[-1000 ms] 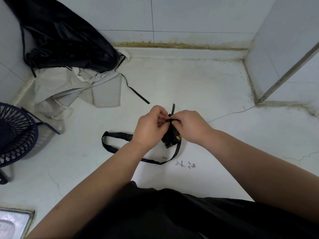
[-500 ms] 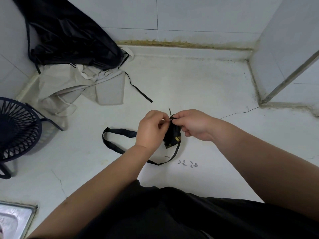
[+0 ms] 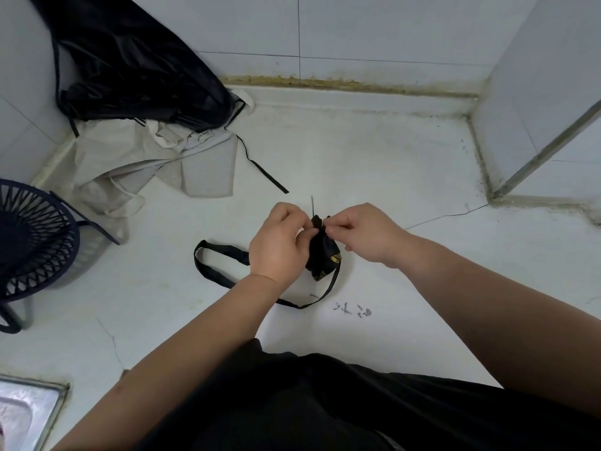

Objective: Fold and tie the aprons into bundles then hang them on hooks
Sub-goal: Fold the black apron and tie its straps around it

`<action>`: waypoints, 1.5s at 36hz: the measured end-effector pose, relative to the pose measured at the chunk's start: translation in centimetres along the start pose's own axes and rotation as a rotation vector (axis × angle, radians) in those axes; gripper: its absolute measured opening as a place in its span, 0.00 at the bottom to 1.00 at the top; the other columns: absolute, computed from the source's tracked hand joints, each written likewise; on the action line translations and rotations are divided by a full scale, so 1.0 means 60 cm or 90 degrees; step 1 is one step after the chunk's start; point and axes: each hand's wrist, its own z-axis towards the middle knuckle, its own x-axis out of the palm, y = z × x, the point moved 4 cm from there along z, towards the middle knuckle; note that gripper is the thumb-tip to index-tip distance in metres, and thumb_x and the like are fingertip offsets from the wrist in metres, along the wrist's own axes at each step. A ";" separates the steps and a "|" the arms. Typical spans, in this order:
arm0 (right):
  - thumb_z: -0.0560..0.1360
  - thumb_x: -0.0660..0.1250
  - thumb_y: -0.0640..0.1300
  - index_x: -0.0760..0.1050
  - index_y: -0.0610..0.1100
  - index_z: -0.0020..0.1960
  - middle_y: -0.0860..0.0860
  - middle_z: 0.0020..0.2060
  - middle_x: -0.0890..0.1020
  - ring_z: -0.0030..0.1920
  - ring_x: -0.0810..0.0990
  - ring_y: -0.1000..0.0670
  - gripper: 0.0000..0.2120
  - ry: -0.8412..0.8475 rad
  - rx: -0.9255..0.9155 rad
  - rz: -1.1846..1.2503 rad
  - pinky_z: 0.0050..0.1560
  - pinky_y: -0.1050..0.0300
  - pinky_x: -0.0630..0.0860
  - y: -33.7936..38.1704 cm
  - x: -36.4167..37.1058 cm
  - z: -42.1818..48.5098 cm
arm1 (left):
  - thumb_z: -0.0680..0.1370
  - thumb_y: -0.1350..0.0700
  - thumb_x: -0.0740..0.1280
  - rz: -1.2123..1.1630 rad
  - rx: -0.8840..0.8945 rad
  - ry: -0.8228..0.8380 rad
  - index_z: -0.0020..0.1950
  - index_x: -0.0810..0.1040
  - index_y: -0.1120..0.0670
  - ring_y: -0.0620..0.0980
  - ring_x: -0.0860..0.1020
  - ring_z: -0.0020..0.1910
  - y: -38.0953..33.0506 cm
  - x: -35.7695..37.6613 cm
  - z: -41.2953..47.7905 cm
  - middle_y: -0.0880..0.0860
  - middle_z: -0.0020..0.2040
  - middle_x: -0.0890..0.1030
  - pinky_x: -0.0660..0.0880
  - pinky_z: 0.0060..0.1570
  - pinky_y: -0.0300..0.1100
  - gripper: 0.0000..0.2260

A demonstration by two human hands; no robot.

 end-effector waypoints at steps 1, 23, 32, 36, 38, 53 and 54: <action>0.79 0.61 0.40 0.81 0.37 0.52 0.46 0.39 0.79 0.39 0.74 0.49 0.11 -0.030 -0.036 -0.090 0.42 0.60 0.68 -0.001 -0.005 0.000 | 0.75 0.60 0.70 0.001 -0.001 0.019 0.44 0.79 0.57 0.44 0.71 0.40 0.002 0.000 0.002 0.44 0.47 0.70 0.67 0.34 0.39 0.01; 0.81 0.57 0.42 0.76 0.47 0.61 0.47 0.52 0.79 0.53 0.76 0.43 0.13 -0.110 -0.038 -0.386 0.49 0.55 0.73 -0.024 0.005 0.024 | 0.79 0.56 0.59 0.256 0.032 0.238 0.47 0.71 0.51 0.51 0.66 0.52 0.033 -0.013 0.009 0.46 0.44 0.68 0.61 0.47 0.41 0.03; 0.81 0.60 0.44 0.74 0.47 0.48 0.55 0.39 0.73 0.43 0.72 0.53 0.06 -0.024 0.078 0.150 0.55 0.54 0.76 -0.025 0.001 0.010 | 0.75 0.39 0.65 -0.218 -0.364 0.289 0.60 0.72 0.50 0.43 0.76 0.50 0.036 -0.006 0.001 0.46 0.55 0.77 0.71 0.43 0.36 0.19; 0.81 0.60 0.42 0.73 0.47 0.45 0.48 0.44 0.76 0.41 0.75 0.50 0.07 0.027 0.137 0.428 0.50 0.56 0.76 -0.017 0.032 -0.006 | 0.74 0.47 0.69 -0.093 -0.322 0.363 0.59 0.70 0.54 0.48 0.78 0.47 0.011 0.015 -0.005 0.48 0.45 0.79 0.74 0.43 0.41 0.18; 0.80 0.61 0.44 0.73 0.47 0.49 0.47 0.48 0.76 0.43 0.73 0.48 0.03 0.027 0.147 0.467 0.53 0.54 0.76 -0.016 0.033 -0.016 | 0.75 0.53 0.68 -0.093 -0.347 0.339 0.57 0.71 0.55 0.49 0.78 0.45 0.014 0.017 -0.008 0.48 0.42 0.79 0.73 0.44 0.42 0.14; 0.75 0.61 0.41 0.73 0.36 0.41 0.46 0.33 0.71 0.36 0.70 0.47 0.09 -0.259 0.127 0.169 0.39 0.54 0.69 -0.079 -0.095 -0.108 | 0.81 0.62 0.61 -0.838 -0.604 0.127 0.61 0.73 0.65 0.51 0.81 0.42 -0.124 0.023 -0.022 0.58 0.49 0.81 0.80 0.42 0.41 0.11; 0.74 0.61 0.39 0.74 0.34 0.42 0.46 0.33 0.71 0.36 0.70 0.47 0.08 -0.300 0.112 0.194 0.40 0.53 0.71 -0.077 -0.116 -0.118 | 0.80 0.60 0.64 -0.723 -0.613 0.132 0.66 0.69 0.64 0.52 0.80 0.47 -0.126 0.026 -0.026 0.58 0.54 0.79 0.79 0.44 0.43 0.16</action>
